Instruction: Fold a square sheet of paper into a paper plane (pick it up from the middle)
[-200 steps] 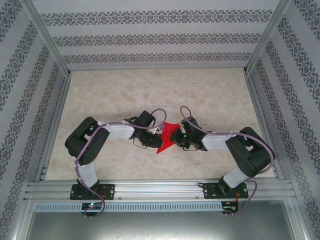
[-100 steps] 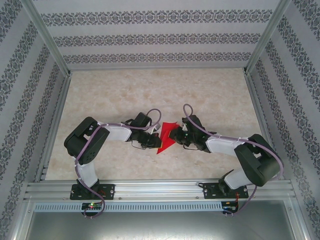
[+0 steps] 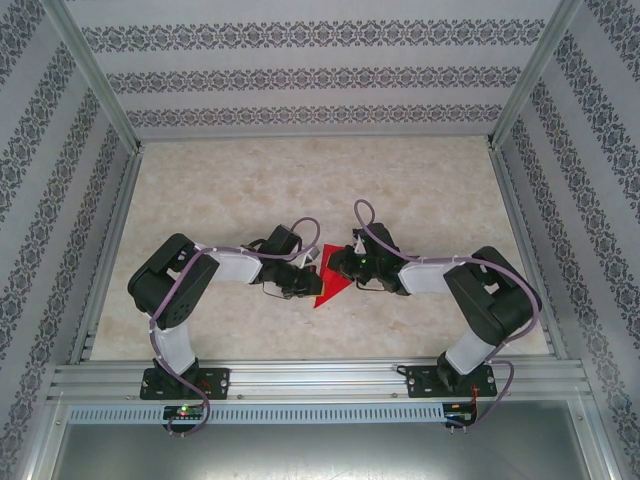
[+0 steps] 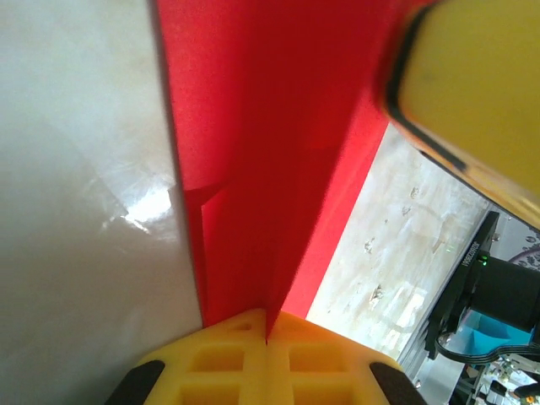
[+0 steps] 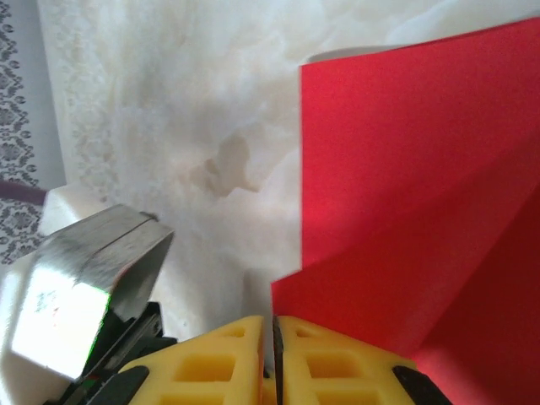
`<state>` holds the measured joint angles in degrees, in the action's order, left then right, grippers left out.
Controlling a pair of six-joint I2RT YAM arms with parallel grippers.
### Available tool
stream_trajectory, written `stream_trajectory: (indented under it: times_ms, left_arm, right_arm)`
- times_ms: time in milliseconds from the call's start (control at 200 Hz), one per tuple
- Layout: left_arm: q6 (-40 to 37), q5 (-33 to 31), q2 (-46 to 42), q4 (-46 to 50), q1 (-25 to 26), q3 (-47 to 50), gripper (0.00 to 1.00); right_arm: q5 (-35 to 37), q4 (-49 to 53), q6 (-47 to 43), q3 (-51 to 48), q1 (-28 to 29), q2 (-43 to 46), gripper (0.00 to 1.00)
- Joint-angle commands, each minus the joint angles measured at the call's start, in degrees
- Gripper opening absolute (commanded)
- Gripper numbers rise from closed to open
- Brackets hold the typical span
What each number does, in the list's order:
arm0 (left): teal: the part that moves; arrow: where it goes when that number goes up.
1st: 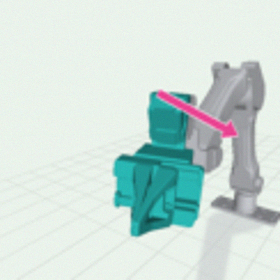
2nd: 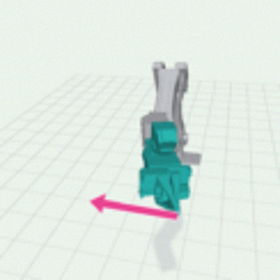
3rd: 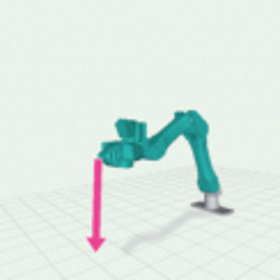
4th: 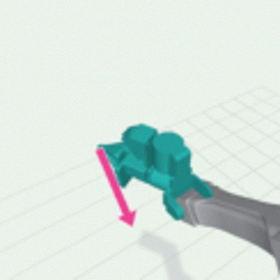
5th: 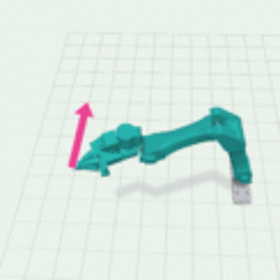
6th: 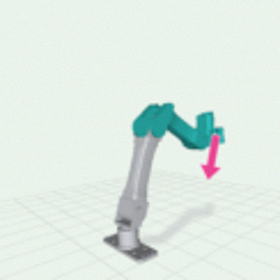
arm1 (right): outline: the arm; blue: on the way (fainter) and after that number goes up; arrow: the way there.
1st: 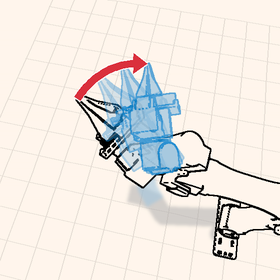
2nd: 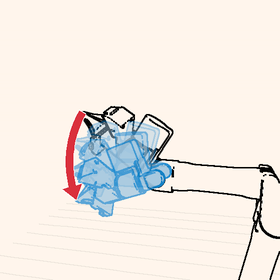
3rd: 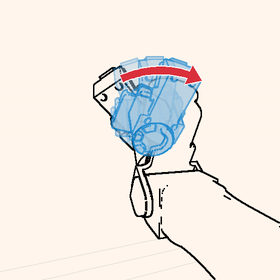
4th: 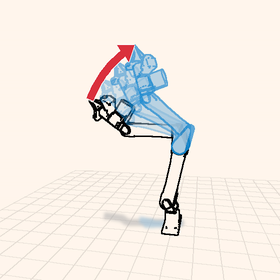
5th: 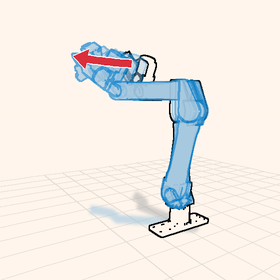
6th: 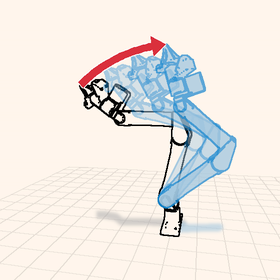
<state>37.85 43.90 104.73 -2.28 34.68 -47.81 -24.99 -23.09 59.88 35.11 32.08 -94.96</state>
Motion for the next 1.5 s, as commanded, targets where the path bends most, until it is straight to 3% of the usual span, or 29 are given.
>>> stream_trajectory:
  times_ms: [0, 310, 1169, 1499]
  left_arm:
    - [0.6, -2.1, -1.8, 0.3, -0.8, 1.3, 0.03]
    - [4.6, -1.9, -1.9, -4.0, -1.5, 3.7, 0.02]
    - [7.5, -5.1, -3.2, -3.7, -2.7, 5.9, 0.01]
    - [6.8, -7.1, -5.5, -2.2, -2.7, 6.3, 0.12]
  right_arm:
    - [-0.5, -2.9, 0.4, 1.1, -0.7, -1.9, 0.13]
    - [-0.7, -0.5, -0.6, 0.0, -1.5, 2.6, 0.15]
    - [-7.7, -0.7, -0.9, 6.1, -0.5, -7.6, 0.15]
    - [-8.7, -2.7, -0.1, 6.8, -0.4, -10.7, 0.16]
